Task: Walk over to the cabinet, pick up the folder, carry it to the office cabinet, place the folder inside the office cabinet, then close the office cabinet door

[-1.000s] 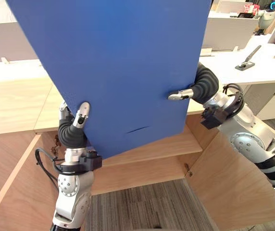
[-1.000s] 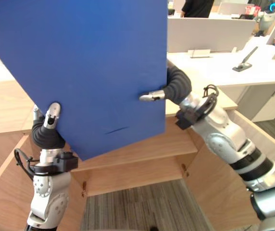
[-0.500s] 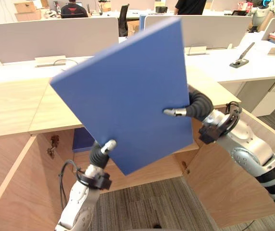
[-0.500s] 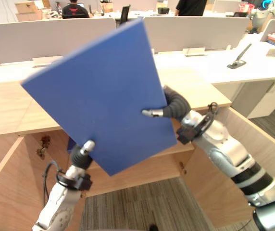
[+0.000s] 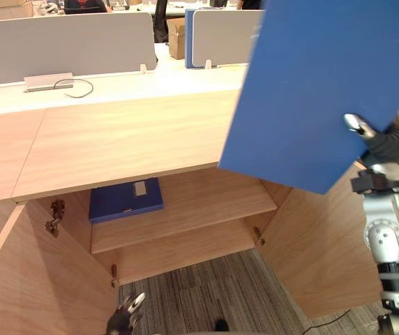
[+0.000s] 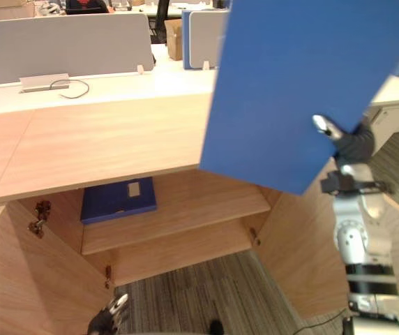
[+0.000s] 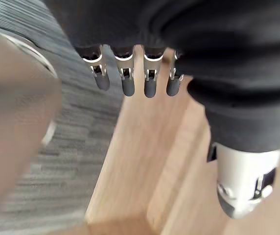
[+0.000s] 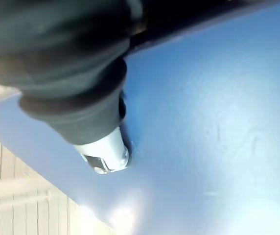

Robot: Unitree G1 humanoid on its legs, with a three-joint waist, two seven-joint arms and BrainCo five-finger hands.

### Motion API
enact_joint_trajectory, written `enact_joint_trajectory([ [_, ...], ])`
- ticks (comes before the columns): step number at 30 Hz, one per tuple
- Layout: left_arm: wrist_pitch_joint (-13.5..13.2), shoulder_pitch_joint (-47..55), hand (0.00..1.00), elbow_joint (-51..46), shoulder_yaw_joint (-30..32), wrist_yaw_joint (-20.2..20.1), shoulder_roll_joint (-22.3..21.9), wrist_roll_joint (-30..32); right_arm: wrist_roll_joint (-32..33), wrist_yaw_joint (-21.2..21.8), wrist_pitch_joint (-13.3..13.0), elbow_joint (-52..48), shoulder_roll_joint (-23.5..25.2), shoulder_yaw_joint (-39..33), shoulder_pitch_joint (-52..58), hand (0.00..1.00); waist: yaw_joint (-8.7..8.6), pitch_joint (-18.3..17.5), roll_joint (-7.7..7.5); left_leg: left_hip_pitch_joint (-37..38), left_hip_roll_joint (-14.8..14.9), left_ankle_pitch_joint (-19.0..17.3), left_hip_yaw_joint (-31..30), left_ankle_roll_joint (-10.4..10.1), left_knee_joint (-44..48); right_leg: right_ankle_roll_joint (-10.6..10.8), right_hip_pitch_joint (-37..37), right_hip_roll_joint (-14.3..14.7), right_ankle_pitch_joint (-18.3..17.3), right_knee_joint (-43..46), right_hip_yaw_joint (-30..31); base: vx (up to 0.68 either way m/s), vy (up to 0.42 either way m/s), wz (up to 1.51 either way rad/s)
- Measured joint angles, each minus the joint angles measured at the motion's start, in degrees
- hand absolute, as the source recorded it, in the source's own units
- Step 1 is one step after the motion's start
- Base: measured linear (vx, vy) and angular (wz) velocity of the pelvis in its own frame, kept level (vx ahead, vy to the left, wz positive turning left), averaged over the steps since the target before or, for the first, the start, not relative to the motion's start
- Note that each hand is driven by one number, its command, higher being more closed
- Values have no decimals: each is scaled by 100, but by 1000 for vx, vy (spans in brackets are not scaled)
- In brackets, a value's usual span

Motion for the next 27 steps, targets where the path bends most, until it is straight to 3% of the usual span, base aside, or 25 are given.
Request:
enact_joint_trajectory([
  [2,27,-112,0,627,1095,625,-266,139,-73,-351,-122,-364,681,-678,370,100,3,116,-124,-2,-224,173,-252,4,-104,-27,68,-147,-29,0,-36,34,-11,17],
  [5,87,53,0,853,1682,1002,-476,-39,-309,-659,-370,-823,1481,-1063,670,100,-7,79,-13,261,-585,200,-426,-2,-1354,-15,-80,-174,-23,-32,-23,6,47,-4],
  [6,123,127,0,859,1754,1084,-473,-21,-373,-793,-385,-1003,1829,-1060,901,100,-7,97,-117,373,-692,346,-361,33,-1689,-11,-118,-246,-20,-33,-43,36,55,-6],
  [10,198,111,0,945,1722,1114,-655,236,-729,-871,-382,-1346,2258,-791,1492,100,-1,21,-137,551,-938,776,-368,50,-2451,81,-294,-442,63,-33,-85,58,56,6],
  [14,194,46,0,710,1266,1079,-563,266,-844,-863,-282,-1285,2490,-427,1601,100,78,20,-104,662,-954,888,-243,28,-2625,181,-440,-484,-36,136,-108,63,57,-5],
  [15,191,-3,0,660,1128,1048,-547,269,-916,-849,-272,-1281,2511,-329,1589,100,79,69,-59,606,-876,890,-213,34,-2554,-15,-647,-690,-530,653,-855,-1,40,-13],
  [16,193,-12,0,658,1061,1042,-541,274,-944,-820,-262,-1258,2511,-286,1588,100,93,91,-46,611,-844,890,-194,34,-2523,-101,-740,-879,-727,1037,-1410,68,43,-12],
  [17,202,1,0,669,894,1041,-454,290,-960,-771,-225,-1155,2515,-141,1592,100,88,63,-100,646,-822,858,-154,22,-2468,-199,-894,-1293,-807,1699,-2070,91,37,-9],
  [18,205,-6,0,666,798,1041,-392,301,-965,-757,-168,-1151,2522,-98,1593,100,87,68,-128,645,-808,794,-160,-3,-2392,-155,-937,-1396,-820,1880,-2114,98,18,-3],
  [22,193,-164,0,364,626,1052,-277,388,-986,-676,-44,-1092,2521,-1,1581,100,177,73,-115,378,-419,292,-185,-196,-1609,-43,-899,-1098,-841,2080,-1974,16,-82,-16],
  [23,184,-200,0,272,611,1060,-276,386,-995,-674,-45,-1091,2512,-2,1587,100,168,82,-124,175,-331,104,-227,-214,-1250,112,-948,-1072,-934,2133,-1950,-77,-63,-9],
  [25,168,-295,0,238,630,1144,-278,383,-995,-674,-45,-1088,2449,-2,1589,100,173,126,-90,-234,-185,-289,-321,-167,-484,209,-1169,-1104,-1270,2489,-1961,-111,-22,-1],
  [27,167,-291,0,229,685,1232,-267,382,-996,-689,-44,-1073,2447,62,1597,100,186,159,-108,-307,-173,-396,-355,-178,-239,269,-1253,-1194,-1428,2805,-1988,-85,16,5],
])
